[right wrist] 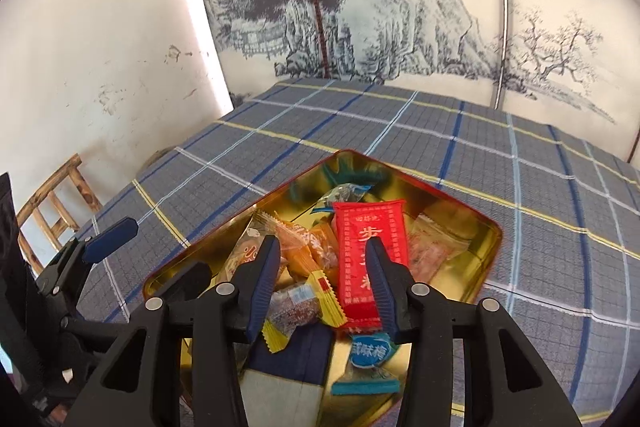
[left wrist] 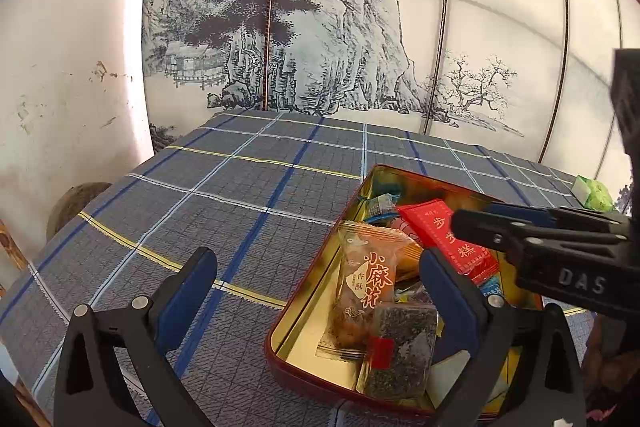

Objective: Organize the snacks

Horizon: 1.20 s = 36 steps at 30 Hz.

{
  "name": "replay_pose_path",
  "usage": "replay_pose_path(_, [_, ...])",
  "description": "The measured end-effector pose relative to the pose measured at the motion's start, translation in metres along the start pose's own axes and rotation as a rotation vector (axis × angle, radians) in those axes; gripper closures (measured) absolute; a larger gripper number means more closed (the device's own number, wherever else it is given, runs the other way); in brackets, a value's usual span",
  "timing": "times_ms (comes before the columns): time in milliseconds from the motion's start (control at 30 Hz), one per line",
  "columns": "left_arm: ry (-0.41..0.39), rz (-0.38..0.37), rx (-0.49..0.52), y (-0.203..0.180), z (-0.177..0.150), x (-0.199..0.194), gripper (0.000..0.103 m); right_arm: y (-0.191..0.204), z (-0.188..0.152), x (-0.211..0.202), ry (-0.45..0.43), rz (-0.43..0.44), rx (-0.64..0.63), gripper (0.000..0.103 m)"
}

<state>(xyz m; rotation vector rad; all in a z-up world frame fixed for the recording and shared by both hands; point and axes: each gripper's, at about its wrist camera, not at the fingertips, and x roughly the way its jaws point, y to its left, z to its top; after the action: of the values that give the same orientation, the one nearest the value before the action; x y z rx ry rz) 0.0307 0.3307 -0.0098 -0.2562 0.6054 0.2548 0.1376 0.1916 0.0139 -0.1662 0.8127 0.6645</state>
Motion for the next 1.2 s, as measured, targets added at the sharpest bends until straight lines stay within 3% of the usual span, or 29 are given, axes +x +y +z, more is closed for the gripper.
replay_pose_path(67, [-0.005,0.006,-0.002,0.001,0.0,-0.001,0.002,-0.01,-0.014,-0.026,-0.041,-0.024,0.001,0.042])
replay_pose_path(100, [-0.011,0.009,-0.002,0.001,0.001,-0.002,0.001,-0.006,-0.006,-0.018,-0.058,-0.032,0.002,0.037])
replay_pose_path(200, [-0.019,0.014,0.008,0.001,0.001,-0.004,0.001,0.016,0.022,0.012,-0.098,-0.059,-0.009,0.033])
replay_pose_path(400, [-0.038,0.075,0.039,-0.003,0.0,-0.017,0.001,0.036,0.025,-0.005,-0.156,-0.117,-0.081,0.023])
replay_pose_path(633, [-0.085,0.136,0.046,-0.006,0.007,-0.055,0.001,0.049,0.023,-0.04,-0.201,-0.119,-0.084,0.017])
replay_pose_path(967, [-0.131,0.073,0.023,-0.021,0.024,-0.11,0.001,0.074,0.03,-0.06,-0.269,-0.123,-0.06,0.012])
replay_pose_path(1200, [-0.172,0.068,0.062,-0.037,0.029,-0.138,0.001,0.107,0.043,-0.051,-0.311,-0.132,-0.065,0.008])
